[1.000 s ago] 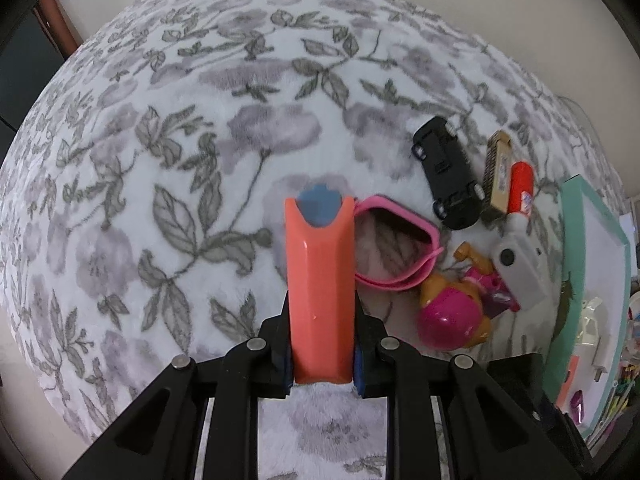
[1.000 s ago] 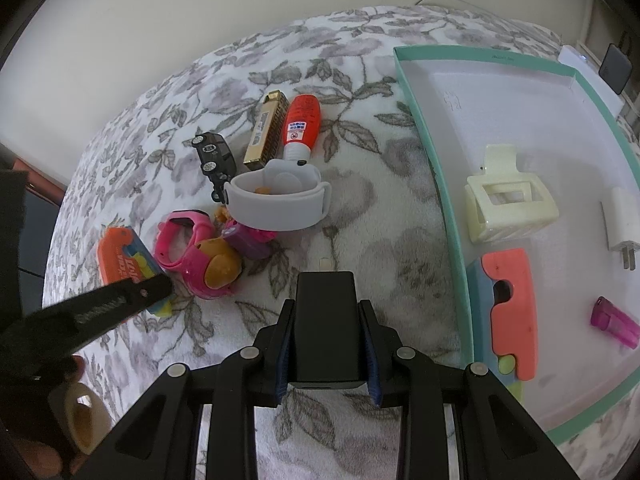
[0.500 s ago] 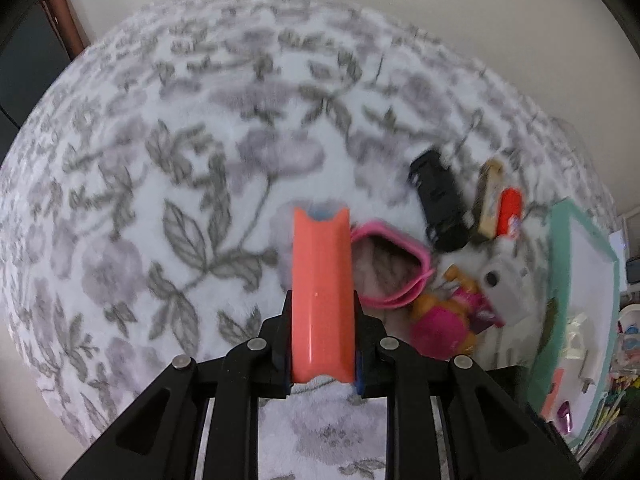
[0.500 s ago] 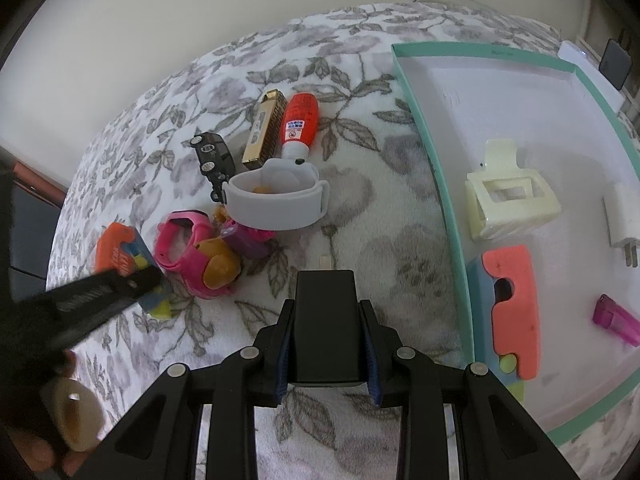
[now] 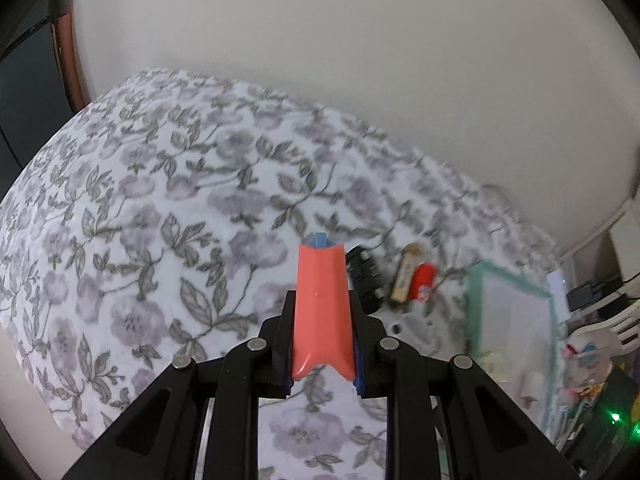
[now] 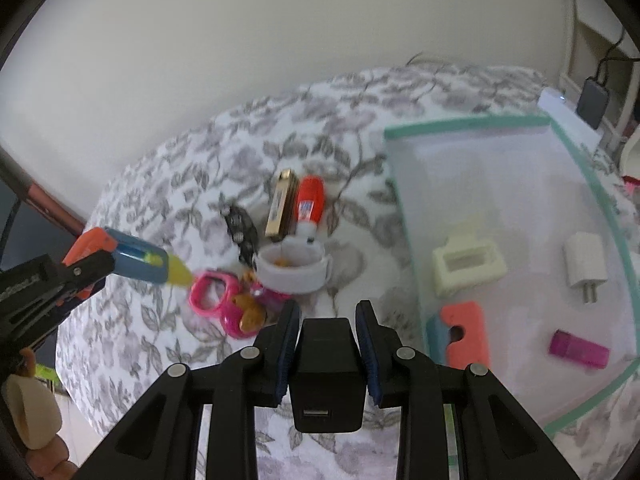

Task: Organize rigid objects
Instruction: 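Carry the toy knife and black charger over the tray with both tools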

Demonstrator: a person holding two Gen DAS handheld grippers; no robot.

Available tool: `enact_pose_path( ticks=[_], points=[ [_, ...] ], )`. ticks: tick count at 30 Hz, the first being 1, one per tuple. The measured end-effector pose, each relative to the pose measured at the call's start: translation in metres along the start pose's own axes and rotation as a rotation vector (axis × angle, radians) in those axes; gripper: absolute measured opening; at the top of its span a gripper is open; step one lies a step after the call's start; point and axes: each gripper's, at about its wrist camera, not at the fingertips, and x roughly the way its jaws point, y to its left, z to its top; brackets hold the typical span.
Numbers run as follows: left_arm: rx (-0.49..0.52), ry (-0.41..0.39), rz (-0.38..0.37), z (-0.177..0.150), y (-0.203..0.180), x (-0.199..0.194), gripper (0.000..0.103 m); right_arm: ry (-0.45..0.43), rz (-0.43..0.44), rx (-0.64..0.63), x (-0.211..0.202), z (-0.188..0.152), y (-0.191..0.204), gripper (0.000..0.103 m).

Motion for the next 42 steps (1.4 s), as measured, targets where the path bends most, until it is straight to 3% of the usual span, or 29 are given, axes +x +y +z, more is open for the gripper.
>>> enact_pose_path(
  ticks=[3,8,21,29,42],
  points=[
    [0.022,-0.039,-0.026,0.001,-0.012,-0.013,0.022,-0.034,-0.002,0.036,-0.011,0.008,-0.014,0.031],
    [0.078,-0.074,-0.134,0.0,-0.045,-0.026,0.022,-0.081,-0.062,0.089,-0.025,0.018,-0.043,0.031],
    [0.289,-0.082,-0.261,-0.025,-0.147,-0.027,0.022,-0.119,-0.172,0.24,-0.04,0.023,-0.13,0.031],
    [0.387,-0.019,-0.28,-0.046,-0.197,0.002,0.022,-0.089,-0.207,0.267,-0.03,0.024,-0.159,0.031],
    [0.42,0.063,-0.237,-0.056,-0.226,0.058,0.022,-0.052,-0.213,0.256,-0.001,0.03,-0.167,0.031]
  ],
)
